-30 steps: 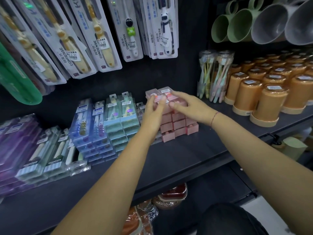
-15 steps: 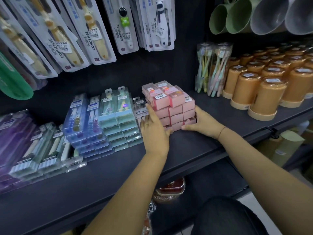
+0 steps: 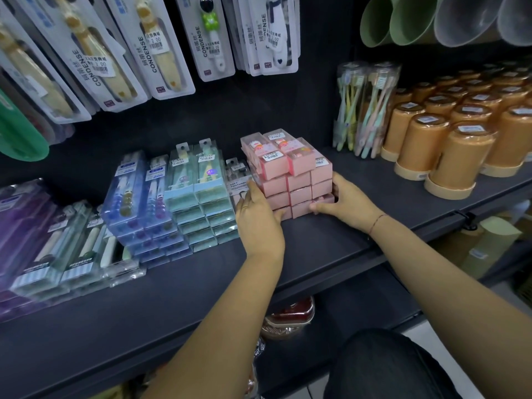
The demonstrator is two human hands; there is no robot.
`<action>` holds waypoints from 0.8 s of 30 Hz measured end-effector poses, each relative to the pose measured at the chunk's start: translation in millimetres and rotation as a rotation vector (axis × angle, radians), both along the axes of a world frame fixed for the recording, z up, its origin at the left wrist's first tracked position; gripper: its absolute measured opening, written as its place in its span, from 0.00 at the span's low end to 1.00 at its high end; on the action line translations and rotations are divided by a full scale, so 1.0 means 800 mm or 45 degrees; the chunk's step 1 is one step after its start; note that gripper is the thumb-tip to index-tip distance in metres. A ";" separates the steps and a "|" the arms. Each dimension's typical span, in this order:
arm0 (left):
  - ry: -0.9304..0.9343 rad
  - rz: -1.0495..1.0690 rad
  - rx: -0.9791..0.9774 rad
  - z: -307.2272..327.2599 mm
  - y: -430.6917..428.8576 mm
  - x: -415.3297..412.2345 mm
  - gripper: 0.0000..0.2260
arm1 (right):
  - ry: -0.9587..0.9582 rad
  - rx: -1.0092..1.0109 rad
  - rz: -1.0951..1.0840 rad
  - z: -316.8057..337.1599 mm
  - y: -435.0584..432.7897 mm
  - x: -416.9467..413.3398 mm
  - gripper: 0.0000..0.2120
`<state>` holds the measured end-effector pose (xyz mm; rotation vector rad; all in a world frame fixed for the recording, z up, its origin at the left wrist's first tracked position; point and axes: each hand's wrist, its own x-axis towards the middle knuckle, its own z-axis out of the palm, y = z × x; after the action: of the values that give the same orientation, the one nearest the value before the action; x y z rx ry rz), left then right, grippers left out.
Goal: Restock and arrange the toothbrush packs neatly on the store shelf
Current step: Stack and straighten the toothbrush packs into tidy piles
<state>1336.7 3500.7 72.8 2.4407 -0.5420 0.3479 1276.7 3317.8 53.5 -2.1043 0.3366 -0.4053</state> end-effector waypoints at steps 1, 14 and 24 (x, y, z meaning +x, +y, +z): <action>-0.003 -0.001 0.000 0.000 0.000 0.000 0.39 | 0.003 -0.001 -0.008 0.000 0.000 0.000 0.37; -0.078 0.063 -0.002 -0.009 -0.009 -0.006 0.45 | 0.060 -0.175 -0.101 0.015 0.003 0.004 0.35; -0.061 0.102 -0.076 -0.010 -0.012 0.000 0.42 | 0.060 -0.293 -0.027 0.021 -0.009 -0.002 0.30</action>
<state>1336.8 3491.2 64.6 2.4059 -0.4490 0.4507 1275.5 3310.3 70.4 -2.3396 0.3538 -0.4235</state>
